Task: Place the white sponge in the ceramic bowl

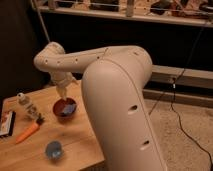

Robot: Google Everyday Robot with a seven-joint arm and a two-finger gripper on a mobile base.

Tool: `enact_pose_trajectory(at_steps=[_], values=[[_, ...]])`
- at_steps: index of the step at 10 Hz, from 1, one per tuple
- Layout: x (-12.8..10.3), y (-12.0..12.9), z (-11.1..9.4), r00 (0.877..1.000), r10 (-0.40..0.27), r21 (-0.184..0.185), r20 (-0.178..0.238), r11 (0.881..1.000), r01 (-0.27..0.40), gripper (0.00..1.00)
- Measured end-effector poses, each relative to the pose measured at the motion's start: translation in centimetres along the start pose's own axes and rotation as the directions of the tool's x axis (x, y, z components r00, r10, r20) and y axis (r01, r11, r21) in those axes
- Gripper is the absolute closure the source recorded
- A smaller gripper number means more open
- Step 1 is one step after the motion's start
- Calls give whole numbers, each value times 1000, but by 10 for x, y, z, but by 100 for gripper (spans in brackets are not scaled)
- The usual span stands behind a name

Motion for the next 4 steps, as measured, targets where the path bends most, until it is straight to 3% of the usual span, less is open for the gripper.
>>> enact_pose_trajectory(at_steps=[4], values=[[-1, 2, 0, 1000, -3, 0, 0, 1000, 3, 33]])
